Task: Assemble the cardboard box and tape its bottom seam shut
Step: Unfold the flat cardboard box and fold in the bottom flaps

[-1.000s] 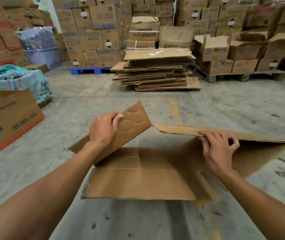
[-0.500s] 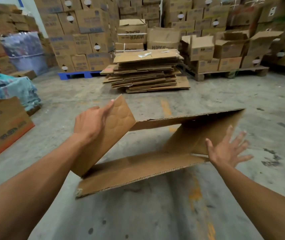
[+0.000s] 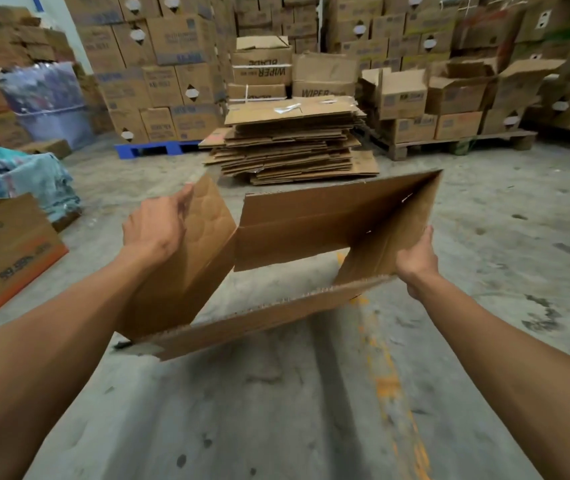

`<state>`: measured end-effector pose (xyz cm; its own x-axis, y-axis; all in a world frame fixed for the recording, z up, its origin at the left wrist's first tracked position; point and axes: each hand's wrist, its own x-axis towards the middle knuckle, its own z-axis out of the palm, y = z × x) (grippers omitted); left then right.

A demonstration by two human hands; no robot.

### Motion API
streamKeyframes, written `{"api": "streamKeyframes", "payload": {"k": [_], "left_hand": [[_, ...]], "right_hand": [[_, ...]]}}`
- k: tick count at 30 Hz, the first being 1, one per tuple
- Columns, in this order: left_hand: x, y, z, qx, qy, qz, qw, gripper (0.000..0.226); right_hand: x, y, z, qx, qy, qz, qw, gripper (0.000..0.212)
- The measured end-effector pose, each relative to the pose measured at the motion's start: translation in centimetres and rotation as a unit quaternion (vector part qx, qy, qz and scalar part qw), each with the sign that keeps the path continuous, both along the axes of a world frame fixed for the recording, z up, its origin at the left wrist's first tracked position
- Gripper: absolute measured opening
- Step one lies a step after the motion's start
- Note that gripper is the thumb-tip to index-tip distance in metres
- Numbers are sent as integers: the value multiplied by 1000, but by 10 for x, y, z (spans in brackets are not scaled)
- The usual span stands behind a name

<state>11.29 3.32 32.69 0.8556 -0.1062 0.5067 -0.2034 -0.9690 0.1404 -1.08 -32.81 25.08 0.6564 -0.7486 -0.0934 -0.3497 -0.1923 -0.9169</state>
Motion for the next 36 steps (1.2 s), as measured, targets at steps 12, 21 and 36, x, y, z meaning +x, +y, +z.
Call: {"api": "streamKeyframes", "payload": {"k": [12,21,36], "left_hand": [[3,8,7,20,103,108,989,28],[1,18,23,-31,301,-19,953,63],[-27,-3,12,-199,319,-20,927,78]], "right_hand": [[21,11,101,-298,248,196,901,12],[37,22,98,-343,351,188,851,63],[61,49,67,-319,251,189,894,79]]}}
